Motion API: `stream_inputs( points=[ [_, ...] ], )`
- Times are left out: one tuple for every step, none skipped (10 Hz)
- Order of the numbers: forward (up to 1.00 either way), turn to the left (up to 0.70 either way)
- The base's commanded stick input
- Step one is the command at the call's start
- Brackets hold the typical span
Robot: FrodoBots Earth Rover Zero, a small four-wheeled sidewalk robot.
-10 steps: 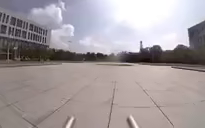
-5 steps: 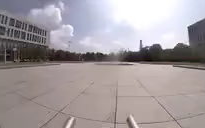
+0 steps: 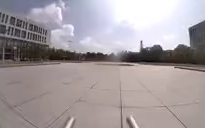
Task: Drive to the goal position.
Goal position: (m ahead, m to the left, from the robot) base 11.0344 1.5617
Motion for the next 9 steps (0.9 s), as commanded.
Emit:
stream_inputs(
  points=[
    [0.7,0.04],
    [0.7,0.04],
    [0.7,0.04],
    [0.7,0.04],
    [0.7,0.04],
    [0.7,0.04],
    [0.7,0.04],
    [0.7,0.04],
    [0.7,0.04]
  ],
)
